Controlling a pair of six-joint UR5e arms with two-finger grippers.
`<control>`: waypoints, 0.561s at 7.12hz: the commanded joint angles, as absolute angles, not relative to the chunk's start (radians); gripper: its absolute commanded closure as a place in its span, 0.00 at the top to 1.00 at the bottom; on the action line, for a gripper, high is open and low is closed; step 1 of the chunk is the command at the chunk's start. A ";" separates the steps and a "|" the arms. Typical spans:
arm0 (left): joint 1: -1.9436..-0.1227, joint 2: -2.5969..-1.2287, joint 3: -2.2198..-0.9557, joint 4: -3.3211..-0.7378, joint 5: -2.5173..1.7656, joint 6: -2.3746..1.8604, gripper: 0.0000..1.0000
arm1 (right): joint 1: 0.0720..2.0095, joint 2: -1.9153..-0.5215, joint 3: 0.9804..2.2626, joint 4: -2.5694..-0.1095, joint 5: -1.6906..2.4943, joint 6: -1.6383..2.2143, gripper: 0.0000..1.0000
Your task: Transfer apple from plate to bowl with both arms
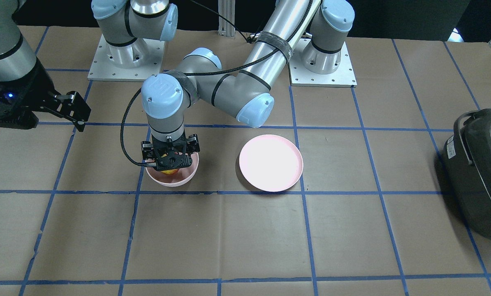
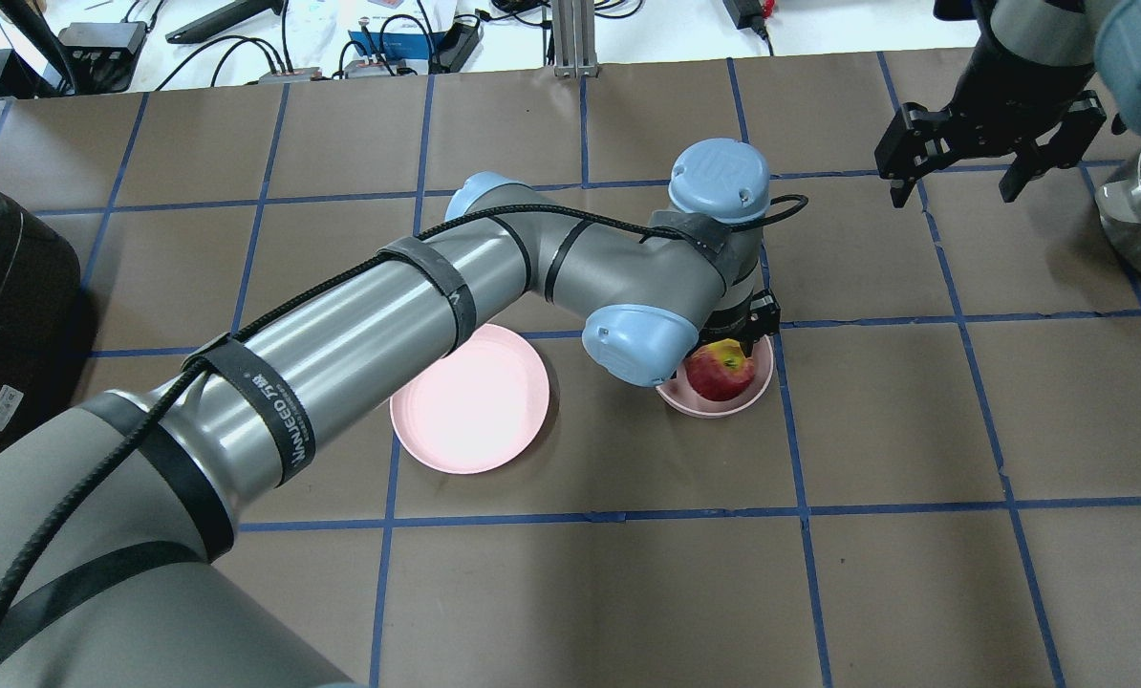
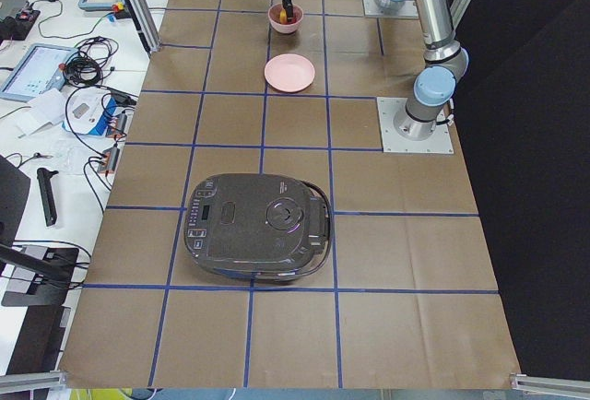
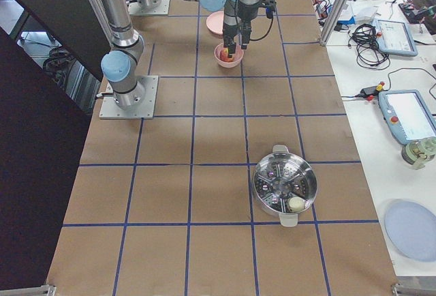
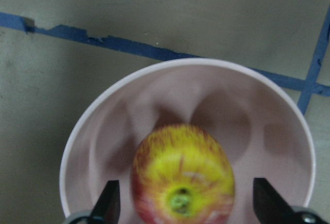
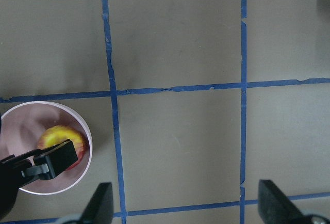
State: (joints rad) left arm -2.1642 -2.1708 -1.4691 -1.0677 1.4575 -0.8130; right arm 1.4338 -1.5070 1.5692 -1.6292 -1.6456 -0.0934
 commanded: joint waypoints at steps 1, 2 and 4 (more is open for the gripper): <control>-2.155 -2.131 -1.468 -1.048 1.459 -0.795 1.00 | 1.433 -1.506 1.571 -1.629 -1.657 -0.094 1.00; -2.126 -2.061 -1.485 -1.069 1.465 -0.731 1.00 | 1.433 -1.506 1.571 -1.629 -1.657 -0.094 1.00; -1.998 -1.886 -1.486 -1.301 1.463 -0.570 1.00 | 1.442 -1.511 1.566 -1.632 -1.652 -0.080 1.00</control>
State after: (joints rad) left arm -2.0712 -1.9890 -1.4855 -1.1730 1.4632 -0.6765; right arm 1.4363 -1.5077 1.5695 -1.6299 -1.6541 -0.0901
